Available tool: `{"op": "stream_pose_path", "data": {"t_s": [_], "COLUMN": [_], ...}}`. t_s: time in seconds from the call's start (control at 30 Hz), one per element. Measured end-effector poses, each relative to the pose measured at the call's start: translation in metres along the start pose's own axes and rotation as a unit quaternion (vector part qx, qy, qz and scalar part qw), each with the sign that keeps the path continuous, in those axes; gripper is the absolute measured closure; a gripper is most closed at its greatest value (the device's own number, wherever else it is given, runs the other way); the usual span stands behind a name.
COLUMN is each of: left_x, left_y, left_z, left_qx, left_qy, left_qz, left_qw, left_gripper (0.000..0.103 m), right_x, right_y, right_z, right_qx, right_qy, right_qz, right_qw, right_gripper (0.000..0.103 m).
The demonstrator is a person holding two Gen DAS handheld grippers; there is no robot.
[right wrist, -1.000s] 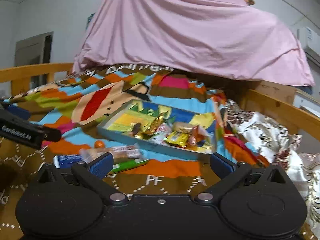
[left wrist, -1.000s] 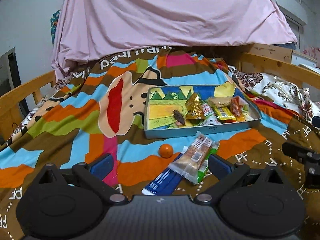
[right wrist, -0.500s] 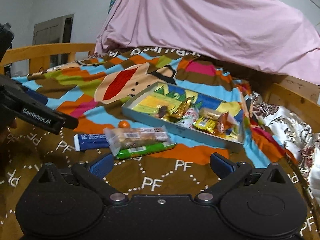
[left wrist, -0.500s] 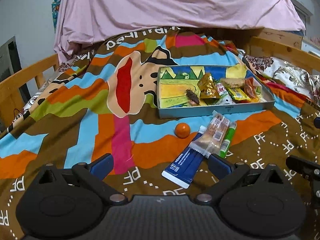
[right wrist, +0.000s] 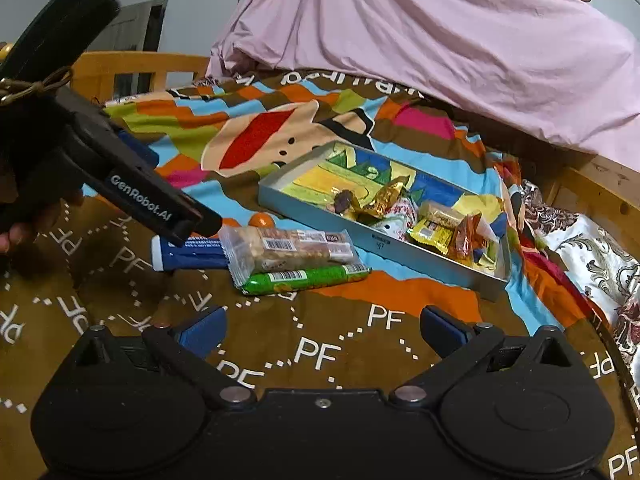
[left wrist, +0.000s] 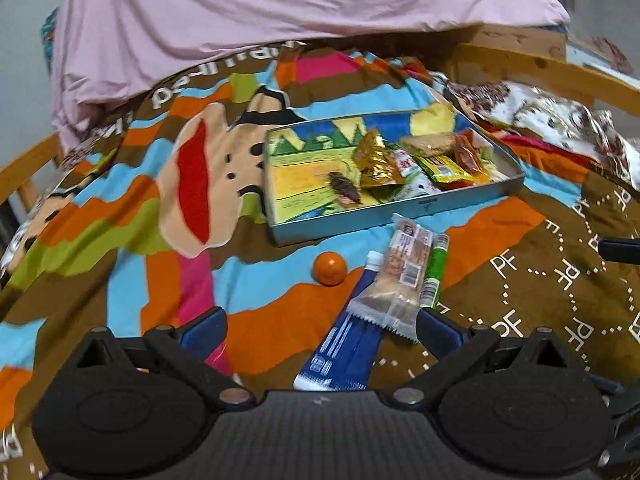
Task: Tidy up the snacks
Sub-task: 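Lift both tools away from the tray toward the remaining snacks, then grasp the brown-wrapped bar with right tool while left tool moves toward blue tube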
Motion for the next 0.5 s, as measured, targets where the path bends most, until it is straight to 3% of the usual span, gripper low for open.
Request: {"op": "stream_pose_path", "data": {"t_s": [0.5], "left_x": [0.01], "left_y": [0.025], "left_z": [-0.017], "left_qx": [-0.012], "left_qy": [0.097], "left_qz": [-0.047], "left_qw": [0.9941], "left_gripper": [0.001], "right_x": [0.025], "right_y": [0.036], "right_z": [-0.001], "right_qx": [-0.025], "right_qy": [-0.002], "right_qz": [-0.048], "right_qw": [0.999], "right_gripper": [0.001]}}
Point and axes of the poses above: each gripper's, at about its wrist camera, not at the fingertips, and y roughly the way its jaws point, x to its right, z to its top, the point moved 8 cm from there along y, roughly the way its jaws point, and after that the axes turned 6 degrees about y, right-handed, at the moved point
